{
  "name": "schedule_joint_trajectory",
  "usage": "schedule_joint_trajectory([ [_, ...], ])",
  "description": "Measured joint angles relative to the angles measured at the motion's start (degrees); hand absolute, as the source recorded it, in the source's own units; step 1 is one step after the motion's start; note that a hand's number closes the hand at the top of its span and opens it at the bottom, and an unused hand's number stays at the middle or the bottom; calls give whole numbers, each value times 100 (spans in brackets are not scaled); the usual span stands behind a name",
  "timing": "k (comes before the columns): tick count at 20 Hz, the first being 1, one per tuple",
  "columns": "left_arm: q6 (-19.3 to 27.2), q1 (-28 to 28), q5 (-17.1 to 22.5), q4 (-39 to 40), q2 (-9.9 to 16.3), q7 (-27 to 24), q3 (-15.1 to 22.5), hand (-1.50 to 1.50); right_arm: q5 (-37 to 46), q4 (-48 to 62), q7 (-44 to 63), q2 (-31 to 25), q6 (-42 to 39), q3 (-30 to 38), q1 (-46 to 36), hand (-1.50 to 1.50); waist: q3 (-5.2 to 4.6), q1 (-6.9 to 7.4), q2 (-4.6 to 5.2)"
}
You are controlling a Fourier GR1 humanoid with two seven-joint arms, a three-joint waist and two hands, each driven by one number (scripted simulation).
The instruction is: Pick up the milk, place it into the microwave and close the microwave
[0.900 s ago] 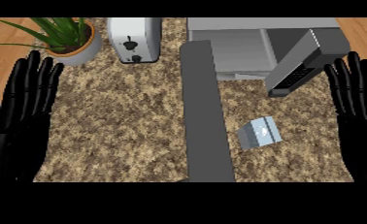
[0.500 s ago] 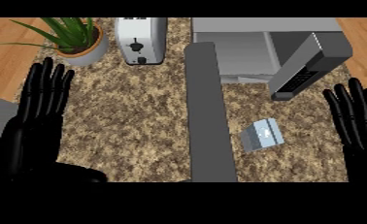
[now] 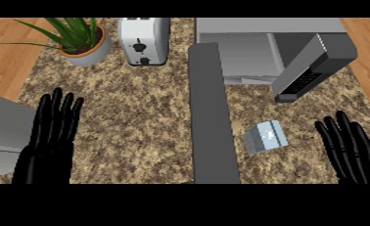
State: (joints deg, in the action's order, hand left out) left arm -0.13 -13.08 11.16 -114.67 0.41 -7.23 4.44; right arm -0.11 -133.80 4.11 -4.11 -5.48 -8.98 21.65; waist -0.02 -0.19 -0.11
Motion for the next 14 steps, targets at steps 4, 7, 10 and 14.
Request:
schedule_joint_trajectory([
  [4, -205, -500, 126, -173, 44, -240, 49, -150, 139, 150, -308, 69, -45, -90, 322, -150, 2, 11, -1],
  [7, -299, -881, 73, -253, 4, -484, 214, -150, 161, 619, -651, 154, -45, -59, 343, -150, 2, 24, -1],
  [10, -260, -984, 12, -190, -11, -670, 337, -150, 137, 1072, -1012, 180, -103, 6, 404, -150, 3, 22, 2],
  [14, -430, -1347, 46, -248, 35, -918, 362, -150, 226, 1521, -1430, 263, -98, -66, 500, -150, 3, 28, 1],
])
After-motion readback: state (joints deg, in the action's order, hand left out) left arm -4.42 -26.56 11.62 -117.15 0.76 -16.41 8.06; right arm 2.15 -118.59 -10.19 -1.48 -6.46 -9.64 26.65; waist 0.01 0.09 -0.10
